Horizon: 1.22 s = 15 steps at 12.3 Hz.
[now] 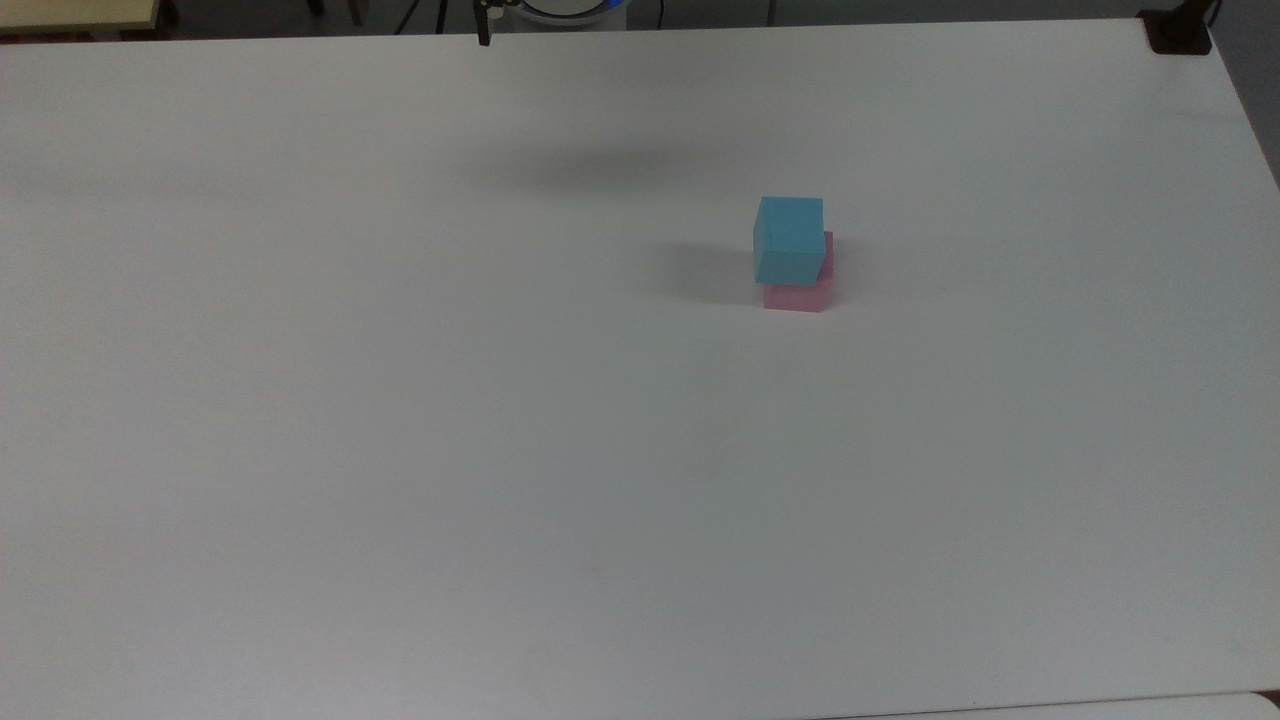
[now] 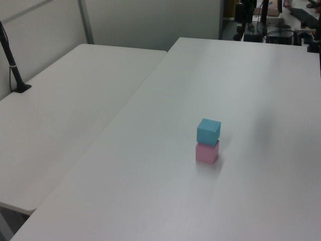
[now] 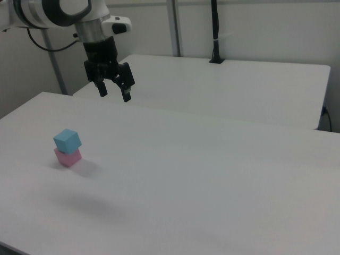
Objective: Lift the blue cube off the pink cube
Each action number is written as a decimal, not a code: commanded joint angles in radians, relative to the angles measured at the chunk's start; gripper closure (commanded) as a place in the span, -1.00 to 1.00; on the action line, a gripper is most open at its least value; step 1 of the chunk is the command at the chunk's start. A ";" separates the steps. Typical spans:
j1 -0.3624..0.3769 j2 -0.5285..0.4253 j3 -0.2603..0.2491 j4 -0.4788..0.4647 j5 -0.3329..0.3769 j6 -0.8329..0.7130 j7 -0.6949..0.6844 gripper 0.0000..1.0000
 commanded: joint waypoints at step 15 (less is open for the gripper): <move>0.018 -0.021 0.006 -0.027 0.042 -0.010 0.001 -1.00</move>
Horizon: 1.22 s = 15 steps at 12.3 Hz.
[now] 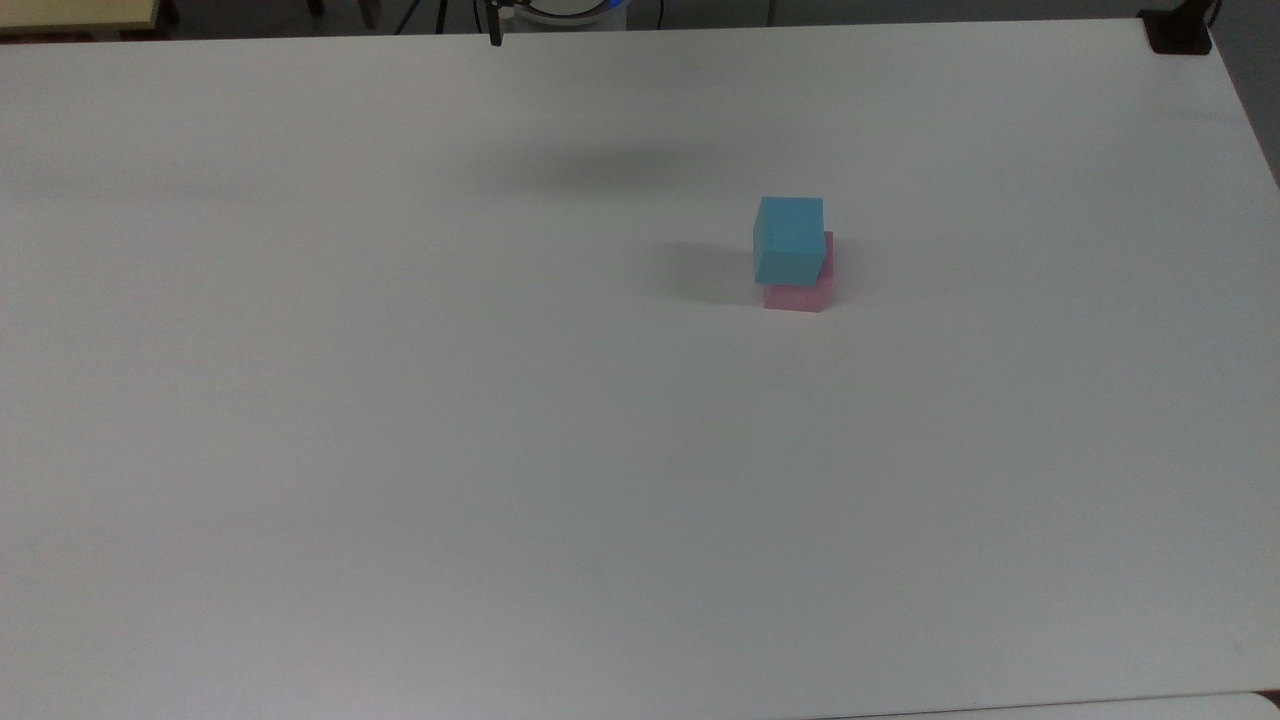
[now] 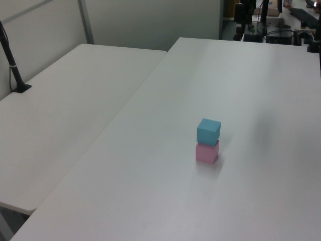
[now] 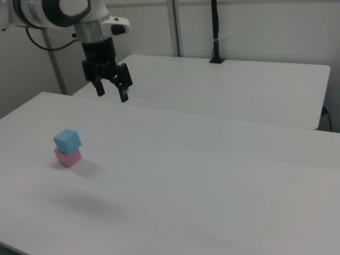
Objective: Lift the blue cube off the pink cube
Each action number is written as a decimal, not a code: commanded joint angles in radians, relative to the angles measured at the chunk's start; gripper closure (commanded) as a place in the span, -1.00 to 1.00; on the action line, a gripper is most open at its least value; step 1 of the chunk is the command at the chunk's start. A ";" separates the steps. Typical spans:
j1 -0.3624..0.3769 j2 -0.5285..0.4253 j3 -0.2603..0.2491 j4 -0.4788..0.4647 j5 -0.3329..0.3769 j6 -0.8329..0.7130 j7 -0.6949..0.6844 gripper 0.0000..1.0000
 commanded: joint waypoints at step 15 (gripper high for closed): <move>0.156 0.139 0.221 -0.067 0.028 0.155 0.234 -1.00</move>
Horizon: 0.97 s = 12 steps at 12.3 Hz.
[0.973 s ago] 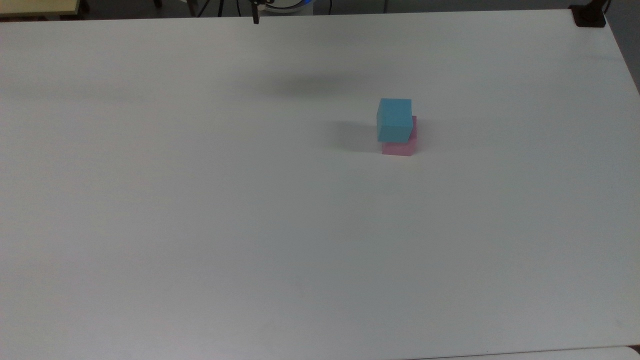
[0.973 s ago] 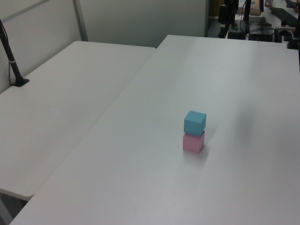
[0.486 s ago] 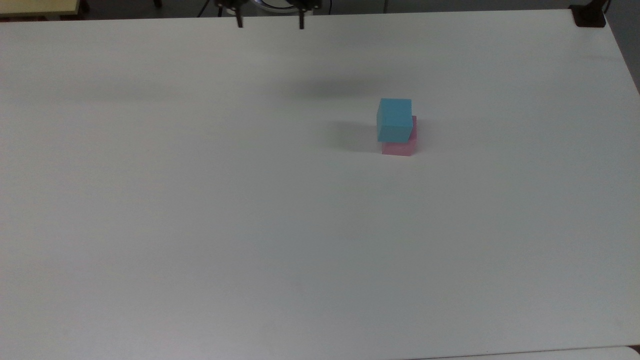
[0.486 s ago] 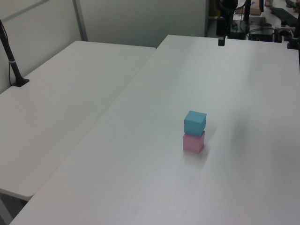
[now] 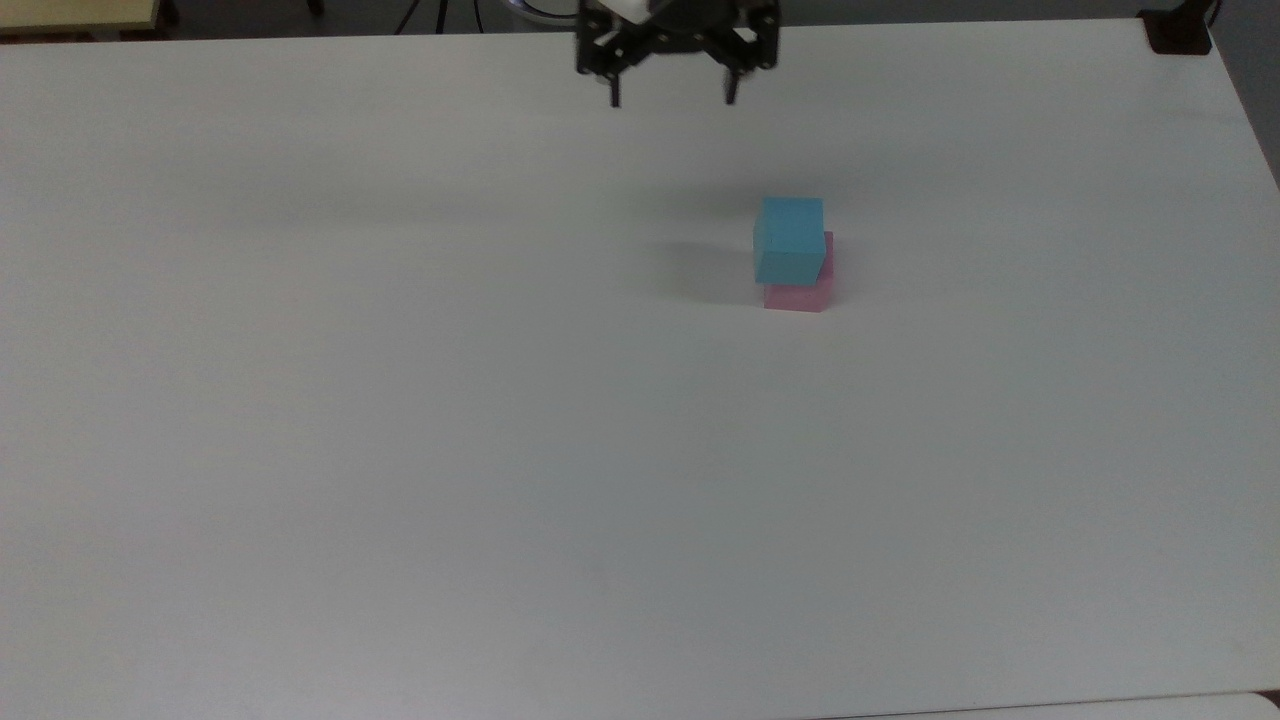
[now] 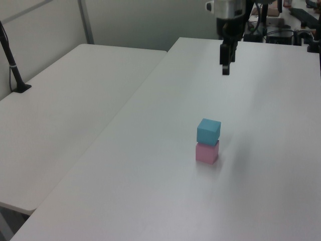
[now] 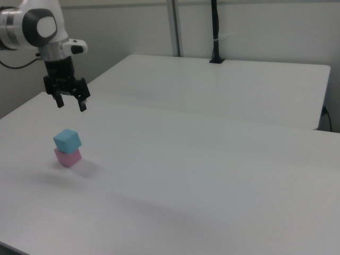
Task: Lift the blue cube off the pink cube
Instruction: 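Move the open gripper over the blue cube and lower it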
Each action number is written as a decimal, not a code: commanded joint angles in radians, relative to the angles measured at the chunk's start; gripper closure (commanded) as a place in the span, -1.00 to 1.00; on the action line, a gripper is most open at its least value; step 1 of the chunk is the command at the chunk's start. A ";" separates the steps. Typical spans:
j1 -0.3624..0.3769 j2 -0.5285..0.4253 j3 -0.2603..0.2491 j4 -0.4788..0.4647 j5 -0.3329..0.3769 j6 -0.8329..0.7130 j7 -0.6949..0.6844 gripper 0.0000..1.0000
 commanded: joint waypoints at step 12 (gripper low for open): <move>0.149 0.239 0.047 -0.016 -0.087 0.263 0.277 -1.00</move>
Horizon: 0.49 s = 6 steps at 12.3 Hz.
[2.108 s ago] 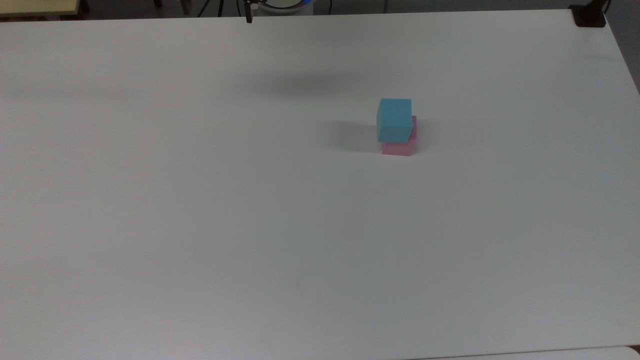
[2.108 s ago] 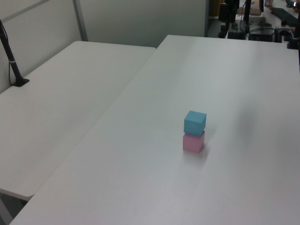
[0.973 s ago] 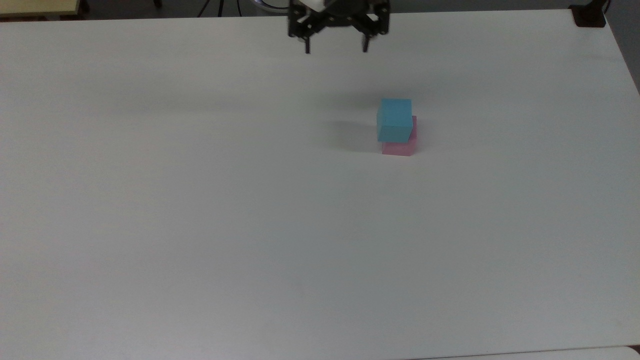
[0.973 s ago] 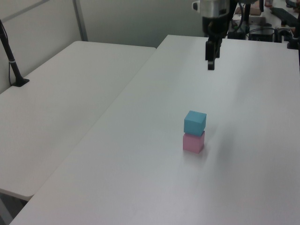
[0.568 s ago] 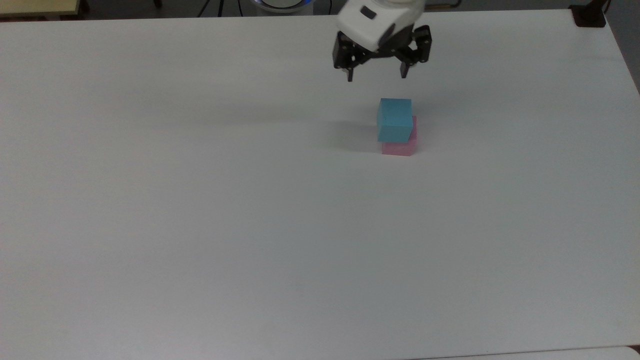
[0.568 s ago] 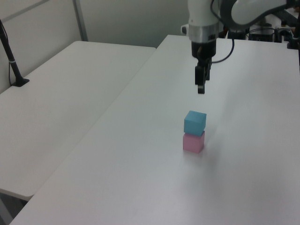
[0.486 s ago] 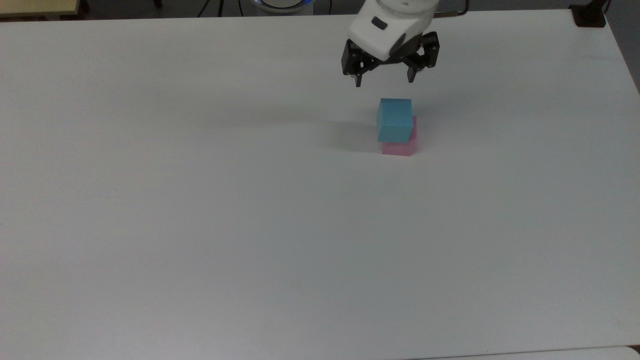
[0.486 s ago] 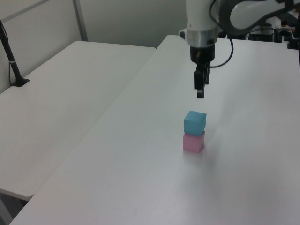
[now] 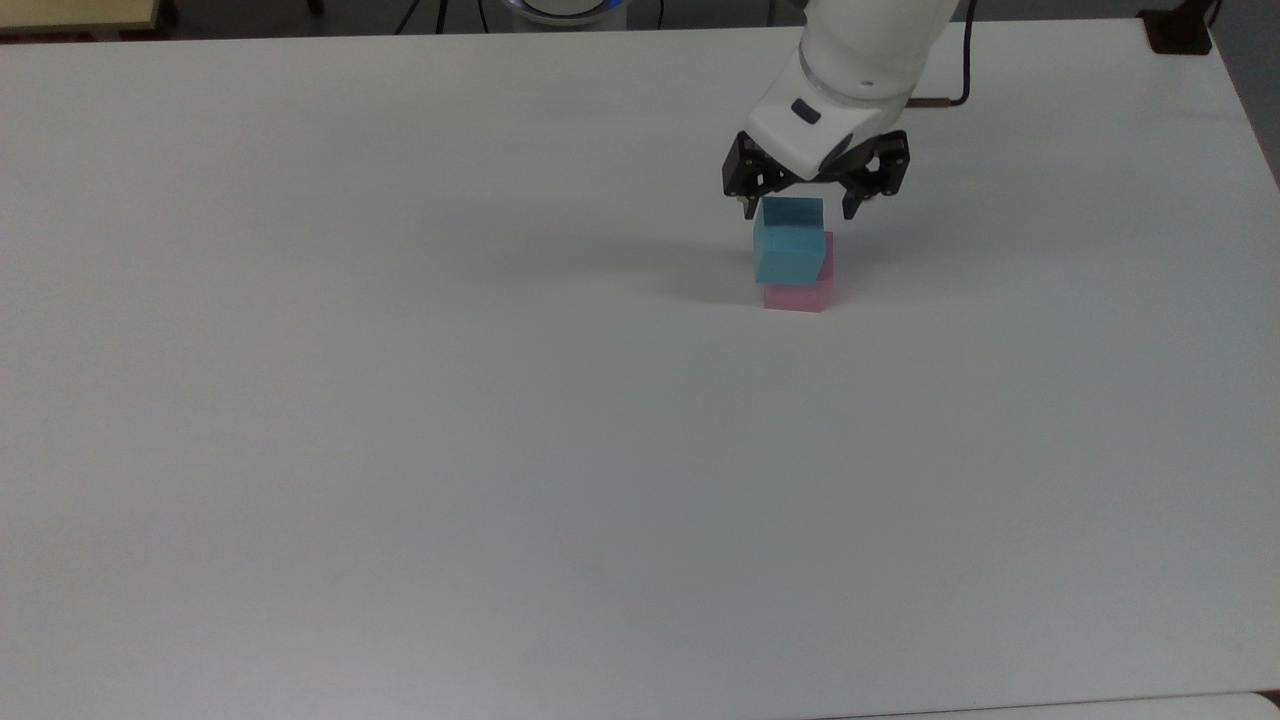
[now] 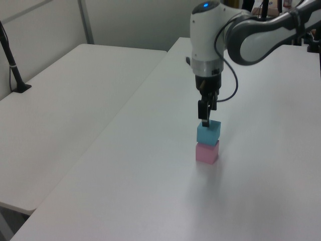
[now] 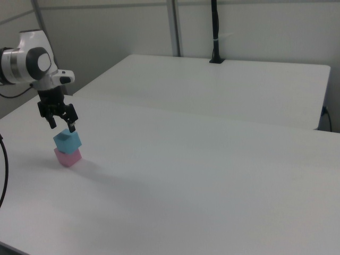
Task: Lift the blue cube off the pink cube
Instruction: 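Close the gripper on the blue cube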
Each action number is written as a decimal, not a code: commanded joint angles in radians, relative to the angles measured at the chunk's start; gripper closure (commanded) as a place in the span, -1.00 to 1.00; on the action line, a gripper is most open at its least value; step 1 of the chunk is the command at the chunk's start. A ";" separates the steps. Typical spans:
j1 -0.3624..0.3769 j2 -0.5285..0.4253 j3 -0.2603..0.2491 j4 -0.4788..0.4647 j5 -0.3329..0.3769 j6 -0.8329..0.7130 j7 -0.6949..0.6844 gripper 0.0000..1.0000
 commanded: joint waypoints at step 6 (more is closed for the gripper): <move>0.008 0.026 0.002 -0.038 -0.052 0.043 0.043 -1.00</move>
